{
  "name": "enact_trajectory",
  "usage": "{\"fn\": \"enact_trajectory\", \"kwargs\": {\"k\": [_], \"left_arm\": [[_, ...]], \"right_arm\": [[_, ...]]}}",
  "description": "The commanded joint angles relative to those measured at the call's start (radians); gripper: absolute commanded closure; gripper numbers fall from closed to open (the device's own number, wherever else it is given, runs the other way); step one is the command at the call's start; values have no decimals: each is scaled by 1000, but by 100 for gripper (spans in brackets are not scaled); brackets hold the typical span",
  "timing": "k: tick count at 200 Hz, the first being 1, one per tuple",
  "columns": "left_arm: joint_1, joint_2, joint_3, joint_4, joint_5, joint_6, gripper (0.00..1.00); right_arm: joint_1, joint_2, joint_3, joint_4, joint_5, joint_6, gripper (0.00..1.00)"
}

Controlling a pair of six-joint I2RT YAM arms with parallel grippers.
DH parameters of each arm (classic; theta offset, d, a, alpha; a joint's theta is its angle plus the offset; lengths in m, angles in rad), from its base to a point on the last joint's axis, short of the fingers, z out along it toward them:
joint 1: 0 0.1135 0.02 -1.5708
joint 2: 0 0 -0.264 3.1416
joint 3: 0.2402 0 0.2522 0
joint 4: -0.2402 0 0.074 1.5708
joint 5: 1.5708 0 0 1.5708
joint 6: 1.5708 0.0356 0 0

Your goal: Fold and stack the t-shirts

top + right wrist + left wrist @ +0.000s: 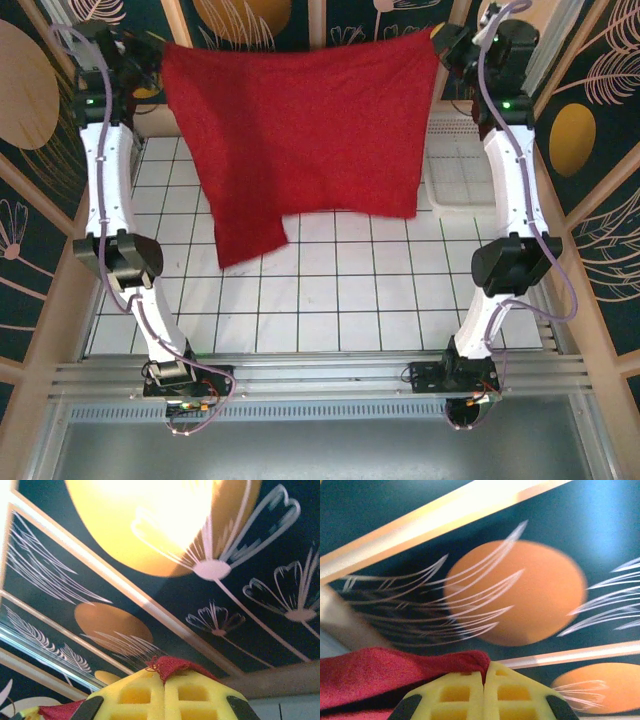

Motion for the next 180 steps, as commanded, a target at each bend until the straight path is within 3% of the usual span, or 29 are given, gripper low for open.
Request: {"fn": "enact_trajectory", "kwargs": {"k": [1,21,42,76,100,104,123,131,149,180], "left_arm": [[25,-113,69,151,25,12,100],[26,-197,39,125,-17,80,100],[26,-353,-135,83,-76,139,100],[26,-668,-751,114,-149,110,100],[25,-849,-1217,174,-133,46,100],[25,-872,-1285,174,-132,40,95],[24,-938,-1503,102,-172,63,61],[24,-958,-1570,64,-195,70,51],[25,-996,-1671,-1,-213,53,43],[23,-1035,-1710,-82,-224,36,43]], "right_arm": [[-28,-23,124,-44,9,-47,100],[-32,-81,91,-84,37,-103,100],[-32,-218,-126,-45,59,-119,100],[-28,-473,-626,-1,104,-80,100],[-13,-621,-1003,8,125,-61,100],[-10,-640,-1063,11,127,-58,100],[-2,-697,-1295,-6,122,-36,61],[-2,-702,-1358,-32,115,-37,51],[17,-700,-1446,-98,133,-62,43],[58,-720,-1509,-137,184,-72,43]]}}
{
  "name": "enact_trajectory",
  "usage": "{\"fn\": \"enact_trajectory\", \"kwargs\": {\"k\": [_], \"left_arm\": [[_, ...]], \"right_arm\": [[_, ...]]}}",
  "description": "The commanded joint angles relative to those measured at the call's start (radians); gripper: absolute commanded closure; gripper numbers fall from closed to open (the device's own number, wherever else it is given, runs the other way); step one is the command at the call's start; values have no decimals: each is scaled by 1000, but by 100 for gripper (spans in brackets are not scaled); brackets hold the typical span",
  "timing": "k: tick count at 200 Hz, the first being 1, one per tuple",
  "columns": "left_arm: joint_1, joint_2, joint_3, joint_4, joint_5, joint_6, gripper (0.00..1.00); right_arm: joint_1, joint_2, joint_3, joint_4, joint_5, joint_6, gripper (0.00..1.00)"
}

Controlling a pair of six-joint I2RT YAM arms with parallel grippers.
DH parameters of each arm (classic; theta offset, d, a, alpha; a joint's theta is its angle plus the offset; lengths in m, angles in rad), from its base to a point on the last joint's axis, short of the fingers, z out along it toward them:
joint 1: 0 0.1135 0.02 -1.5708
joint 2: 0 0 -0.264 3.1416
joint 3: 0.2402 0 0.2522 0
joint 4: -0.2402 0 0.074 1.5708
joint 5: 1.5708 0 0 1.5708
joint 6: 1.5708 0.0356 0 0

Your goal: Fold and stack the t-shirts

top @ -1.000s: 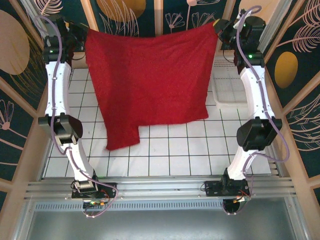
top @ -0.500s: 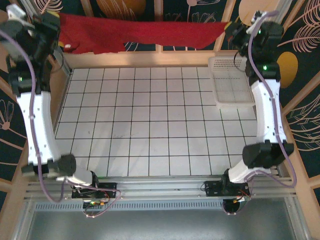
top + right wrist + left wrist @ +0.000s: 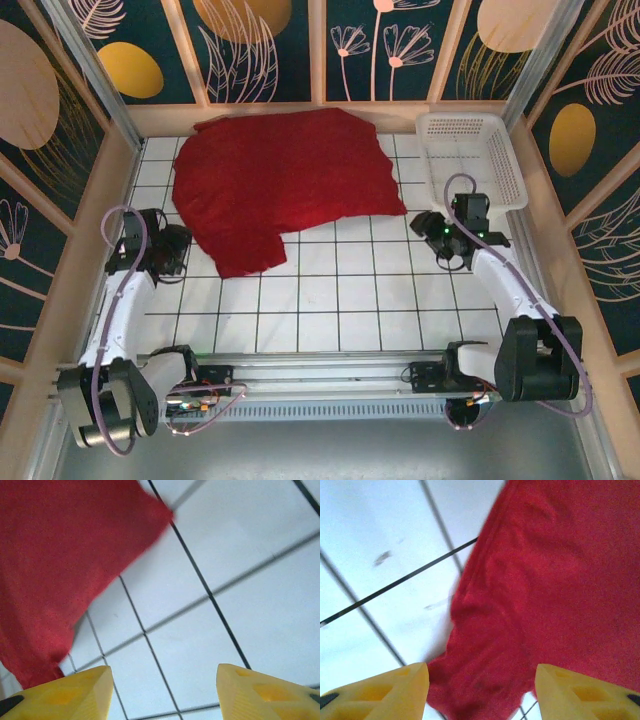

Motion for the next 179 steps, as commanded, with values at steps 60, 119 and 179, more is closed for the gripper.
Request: {"fn": "enact_trajectory", "kwargs": {"k": [60,119,179], "left_arm": [[-69,151,75,131,80,-30,62],[-139,522,223,288,75,-59,70],[-140,704,256,294,32,-42,71]], "right_arm": [[157,149,44,218,82,-61,62],[139,509,279,357,90,-104,73],[120,781,479,176,153,-83,76]]}}
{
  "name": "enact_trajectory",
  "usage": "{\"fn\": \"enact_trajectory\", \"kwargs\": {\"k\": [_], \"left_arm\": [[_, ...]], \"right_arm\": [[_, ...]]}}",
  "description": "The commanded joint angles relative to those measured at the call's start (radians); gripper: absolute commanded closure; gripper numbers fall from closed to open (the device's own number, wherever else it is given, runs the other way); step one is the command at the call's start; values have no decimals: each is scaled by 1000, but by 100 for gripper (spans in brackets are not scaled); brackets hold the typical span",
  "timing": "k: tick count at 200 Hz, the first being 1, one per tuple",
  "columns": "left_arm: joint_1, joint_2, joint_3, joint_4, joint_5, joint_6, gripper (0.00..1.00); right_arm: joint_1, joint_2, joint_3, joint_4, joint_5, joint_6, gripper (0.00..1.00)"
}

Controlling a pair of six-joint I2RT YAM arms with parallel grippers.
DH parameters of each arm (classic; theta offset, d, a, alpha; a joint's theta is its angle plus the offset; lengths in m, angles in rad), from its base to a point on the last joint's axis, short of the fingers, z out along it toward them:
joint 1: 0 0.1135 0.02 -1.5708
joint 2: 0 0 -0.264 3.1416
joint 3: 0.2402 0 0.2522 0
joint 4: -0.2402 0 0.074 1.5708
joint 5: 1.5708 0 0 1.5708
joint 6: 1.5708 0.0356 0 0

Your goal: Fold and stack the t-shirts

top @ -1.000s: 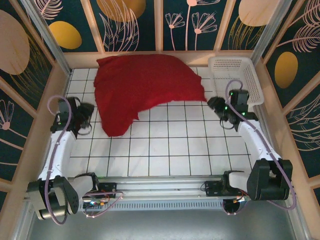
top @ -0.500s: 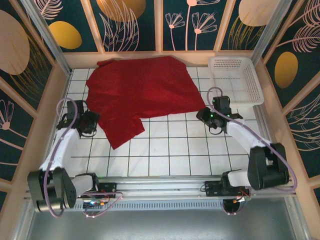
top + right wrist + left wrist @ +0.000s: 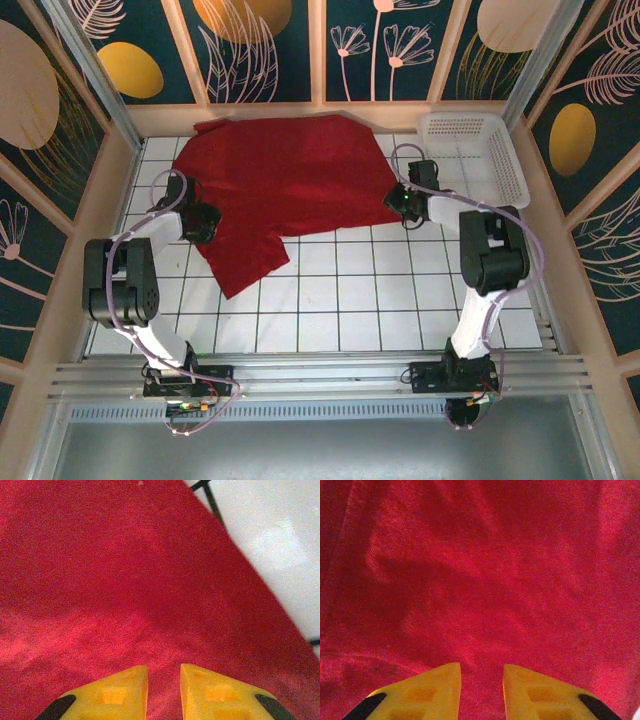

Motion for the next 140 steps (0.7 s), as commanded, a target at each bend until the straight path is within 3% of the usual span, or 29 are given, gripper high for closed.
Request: {"fn": "enact_trajectory", "kwargs": {"k": [1,29,75,110,140], "left_arm": [[-1,27,-5,10,-28,-3,71],[-2,10,-96,-7,-31,18,71],[-1,-158,-256,-104,-72,65,70],[-1,-295,-373,-171,-72,65,70],[0,-383,-445,-180,-58,37,70]], "right_arm": [[-6,48,45,-117,45,2,76],[4,26,9,-224,88,26,76],[28,-142,-167,-351,197,87,75],[50,-309,-333,-417,207,146,75],[55,-443,-474,-418,139,194,74]]}}
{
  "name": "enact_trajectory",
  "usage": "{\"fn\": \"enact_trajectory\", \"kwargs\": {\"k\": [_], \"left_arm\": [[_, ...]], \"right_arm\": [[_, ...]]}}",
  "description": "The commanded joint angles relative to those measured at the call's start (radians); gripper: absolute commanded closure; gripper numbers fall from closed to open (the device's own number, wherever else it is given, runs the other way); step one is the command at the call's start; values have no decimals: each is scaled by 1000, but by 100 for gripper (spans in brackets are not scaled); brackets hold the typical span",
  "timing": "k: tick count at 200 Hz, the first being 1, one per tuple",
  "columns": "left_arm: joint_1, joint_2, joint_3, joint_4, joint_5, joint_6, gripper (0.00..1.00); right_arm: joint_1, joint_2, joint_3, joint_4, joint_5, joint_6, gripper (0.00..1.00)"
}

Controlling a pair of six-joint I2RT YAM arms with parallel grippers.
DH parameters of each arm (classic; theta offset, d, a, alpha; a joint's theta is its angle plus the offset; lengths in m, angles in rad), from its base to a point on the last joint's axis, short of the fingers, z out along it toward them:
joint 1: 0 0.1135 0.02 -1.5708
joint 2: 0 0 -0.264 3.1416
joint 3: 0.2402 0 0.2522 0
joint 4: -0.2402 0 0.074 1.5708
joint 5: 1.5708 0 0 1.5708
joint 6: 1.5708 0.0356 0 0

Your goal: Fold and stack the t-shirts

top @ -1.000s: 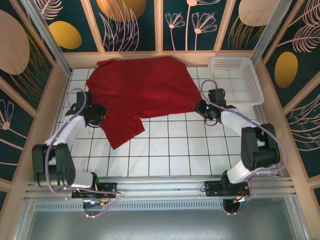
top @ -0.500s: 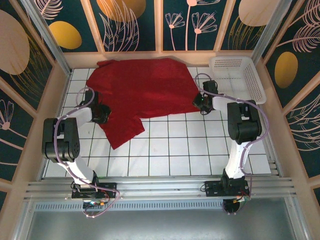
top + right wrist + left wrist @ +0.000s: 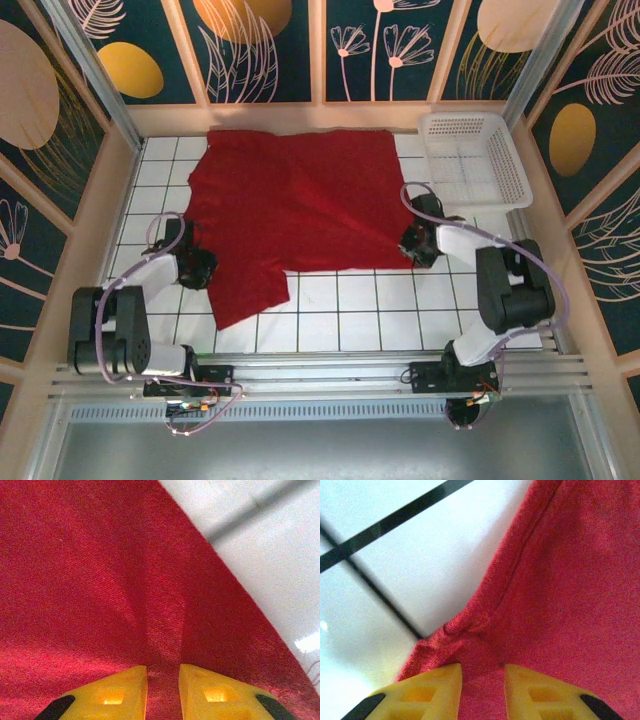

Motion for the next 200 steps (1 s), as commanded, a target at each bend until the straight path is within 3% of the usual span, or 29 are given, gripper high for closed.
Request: {"fn": "enact_trajectory", "kwargs": {"k": [1,49,87,113,131,161,200], "left_arm": [[0,-46,-49,-73,-10,-9,70],[0,-42,4,-122,-64,-6,69],[-1,-155,67,-296,-148,25,60],[-8,-251,23,-370,-79,18,59],[-52,-310,-27,-415,-20,-25,59],[-151,-390,-61,-506,-21,-94,58],[-217,-425,-115,-562,-12,-156,58]], "right_arm": [[8,-80,-102,-95,-26,68,74],[11,-120,-135,-53,-46,51,68],[12,-236,-88,-100,31,13,59],[22,-273,-44,-140,41,-25,57],[48,-277,-13,-157,35,-39,56],[100,-262,18,-158,32,-26,56],[138,-241,34,-149,25,2,56]]}}
